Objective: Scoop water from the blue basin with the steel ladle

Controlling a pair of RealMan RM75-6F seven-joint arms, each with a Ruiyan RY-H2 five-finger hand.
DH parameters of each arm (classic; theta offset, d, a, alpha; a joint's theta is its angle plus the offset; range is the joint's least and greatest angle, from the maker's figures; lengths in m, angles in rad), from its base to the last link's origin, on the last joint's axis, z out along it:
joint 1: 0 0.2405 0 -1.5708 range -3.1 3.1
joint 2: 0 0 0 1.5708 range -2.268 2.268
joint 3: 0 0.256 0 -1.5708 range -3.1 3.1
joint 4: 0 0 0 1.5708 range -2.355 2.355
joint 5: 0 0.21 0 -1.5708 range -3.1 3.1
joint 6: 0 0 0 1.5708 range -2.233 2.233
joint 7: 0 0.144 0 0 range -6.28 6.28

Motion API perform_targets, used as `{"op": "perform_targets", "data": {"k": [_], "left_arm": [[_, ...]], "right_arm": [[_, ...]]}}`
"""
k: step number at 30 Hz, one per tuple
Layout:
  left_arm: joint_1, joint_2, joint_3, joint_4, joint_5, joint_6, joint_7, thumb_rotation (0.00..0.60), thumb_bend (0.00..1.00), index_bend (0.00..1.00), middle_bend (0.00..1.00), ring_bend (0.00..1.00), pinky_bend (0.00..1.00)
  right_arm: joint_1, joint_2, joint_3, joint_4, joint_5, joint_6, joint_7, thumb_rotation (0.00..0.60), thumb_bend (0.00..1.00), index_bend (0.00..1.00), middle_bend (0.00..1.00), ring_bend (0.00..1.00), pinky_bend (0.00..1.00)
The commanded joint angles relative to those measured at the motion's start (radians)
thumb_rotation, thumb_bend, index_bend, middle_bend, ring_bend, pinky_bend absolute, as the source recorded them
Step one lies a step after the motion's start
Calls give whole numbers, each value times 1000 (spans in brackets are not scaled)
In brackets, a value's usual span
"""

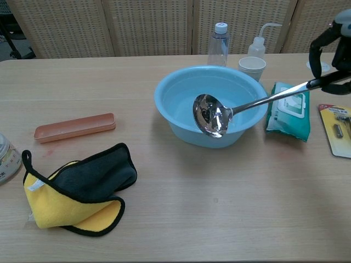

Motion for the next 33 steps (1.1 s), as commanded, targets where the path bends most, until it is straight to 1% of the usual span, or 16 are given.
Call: {"op": "perform_targets", "data": {"k": [1, 3, 7, 8, 13, 15, 17, 23, 28, 33], "left_arm": [[-1, 2, -1, 1, -1, -3, -6, 600, 0, 0, 0, 0, 0], [-1, 4, -1, 2, -2, -3, -9, 600, 0, 0, 0, 0, 0], [1, 9, -2, 3, -8, -4, -22, 600, 0, 0, 0, 0, 0], [1, 11, -3, 4, -11, -4, -26, 600, 0, 0, 0, 0, 0], [-1, 9, -10, 9, -26, -5, -22, 600, 0, 0, 0, 0, 0], [-2, 5, -11, 7, -28, -5, -17, 600, 0, 0, 0, 0, 0], [-7, 2, -7, 7, -24, -16, -10, 600, 0, 0, 0, 0, 0], [-16, 1, -12, 11, -42, -32, -12, 600, 0, 0, 0, 0, 0], [-20, 1, -16, 14, -57, -40, -12, 600, 0, 0, 0, 0, 0], [-22, 1, -21, 17, -68, -43, -16, 600, 0, 0, 0, 0, 0]], "right_arm": [[98, -33, 86, -42, 170, 55, -139, 600, 980, 807, 923, 844, 1000], [137, -59, 121, -30, 244, 90, -185, 600, 981, 808, 923, 844, 1000], [208, -122, 168, 23, 348, 166, -271, 600, 981, 808, 923, 844, 1000], [229, -141, 184, 36, 389, 185, -290, 600, 981, 808, 923, 844, 1000], [314, -204, 239, 104, 507, 248, -362, 600, 981, 808, 923, 844, 1000], [349, -237, 247, 147, 533, 277, -388, 600, 981, 809, 924, 844, 1000], [388, -290, 232, 222, 513, 314, -417, 600, 981, 810, 925, 844, 1000], [438, -390, 206, 337, 502, 354, -445, 600, 998, 811, 928, 846, 1000], [465, -456, 178, 440, 477, 364, -463, 600, 1000, 812, 929, 846, 1000], [480, -517, 150, 552, 474, 345, -482, 600, 1000, 812, 929, 847, 1000]]}}
